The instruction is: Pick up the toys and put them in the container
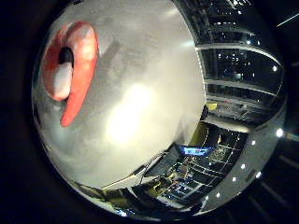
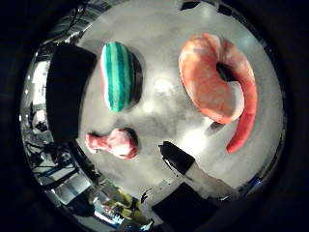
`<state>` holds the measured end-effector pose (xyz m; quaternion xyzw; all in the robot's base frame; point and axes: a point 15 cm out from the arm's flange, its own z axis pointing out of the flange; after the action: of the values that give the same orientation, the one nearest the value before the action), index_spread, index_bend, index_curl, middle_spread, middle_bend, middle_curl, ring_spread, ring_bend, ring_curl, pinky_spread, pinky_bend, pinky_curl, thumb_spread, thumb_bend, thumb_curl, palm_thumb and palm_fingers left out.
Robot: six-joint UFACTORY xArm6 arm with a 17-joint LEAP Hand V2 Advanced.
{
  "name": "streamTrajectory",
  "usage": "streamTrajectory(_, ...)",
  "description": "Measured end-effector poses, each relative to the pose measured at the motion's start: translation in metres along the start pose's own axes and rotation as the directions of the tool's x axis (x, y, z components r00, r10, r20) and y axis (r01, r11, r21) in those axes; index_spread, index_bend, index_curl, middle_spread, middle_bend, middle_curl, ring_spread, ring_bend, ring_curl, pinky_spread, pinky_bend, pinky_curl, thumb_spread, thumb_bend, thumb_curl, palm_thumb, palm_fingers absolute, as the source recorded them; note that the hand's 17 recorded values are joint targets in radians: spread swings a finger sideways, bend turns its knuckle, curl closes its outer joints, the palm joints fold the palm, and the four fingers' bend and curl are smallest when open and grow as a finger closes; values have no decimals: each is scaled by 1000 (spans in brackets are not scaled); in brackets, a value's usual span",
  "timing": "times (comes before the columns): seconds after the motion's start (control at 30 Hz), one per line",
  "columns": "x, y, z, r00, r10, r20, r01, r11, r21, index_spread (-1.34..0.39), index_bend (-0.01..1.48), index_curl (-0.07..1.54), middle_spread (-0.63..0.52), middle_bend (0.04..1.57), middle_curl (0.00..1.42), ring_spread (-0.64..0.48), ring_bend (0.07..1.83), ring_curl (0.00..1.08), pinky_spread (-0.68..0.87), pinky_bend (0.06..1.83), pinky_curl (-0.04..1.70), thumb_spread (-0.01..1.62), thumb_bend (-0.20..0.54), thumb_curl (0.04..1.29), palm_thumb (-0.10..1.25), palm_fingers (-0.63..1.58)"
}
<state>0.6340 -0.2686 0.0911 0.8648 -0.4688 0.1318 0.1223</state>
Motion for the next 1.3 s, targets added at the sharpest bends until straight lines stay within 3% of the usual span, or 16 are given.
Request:
streamTrajectory(0.27, 6, -1, 13, 998, -47, -41, 47, 999, 1, -330, 171, 249, -46, 296, 349, -23, 361, 279, 320, 426, 311, 966, -25, 311, 594, 315)
streamTrajectory(0.37, 6, -1, 12, 998, -55, -44, 55, 998, 1, -372, 183, 259, -111, 388, 368, -153, 534, 303, 171, 373, 279, 957, -22, 317, 618, 623)
streamTrajectory(0.47, 8, 0, 11, 995, -83, -47, 83, 997, -3, -458, 178, 277, -206, 468, 391, -300, 728, 346, -116, 481, 275, 943, -20, 330, 674, 947)
streamTrajectory(0.57, 12, 5, 11, 992, -112, -51, 111, 994, -14, -485, 221, 307, -238, 551, 421, -325, 793, 371, -293, 622, 307, 940, -14, 341, 713, 1262)
streamTrajectory(0.6, 13, 7, 12, 992, -117, -52, 117, 993, -17, -485, 236, 315, -241, 566, 426, -326, 799, 374, -317, 638, 311, 941, -12, 344, 722, 1272)
streamTrajectory(0.67, 17, 15, 14, 992, -117, -50, 116, 993, -21, -463, 437, 400, -219, 723, 482, -283, 869, 406, -440, 673, 326, 934, -14, 365, 767, 1439)
streamTrajectory(0.8, 28, 22, 4, 992, -112, -63, 111, 994, -21, -368, 699, 516, -170, 855, 527, -232, 978, 448, -474, 800, 379, 920, -19, 392, 802, 1481)
streamTrajectory(1.0, 60, 39, -33, 991, -68, -112, 67, 998, -6, -228, 987, 630, -106, 1100, 601, -178, 1221, 529, -354, 1091, 529, 894, -19, 450, 878, 1383)
streamTrajectory(1.3, 81, 110, -81, 997, 48, -68, -54, 994, -99, -179, 1093, 648, -88, 1206, 604, -154, 1331, 547, -287, 1185, 607, 881, -26, 484, 894, 1301)
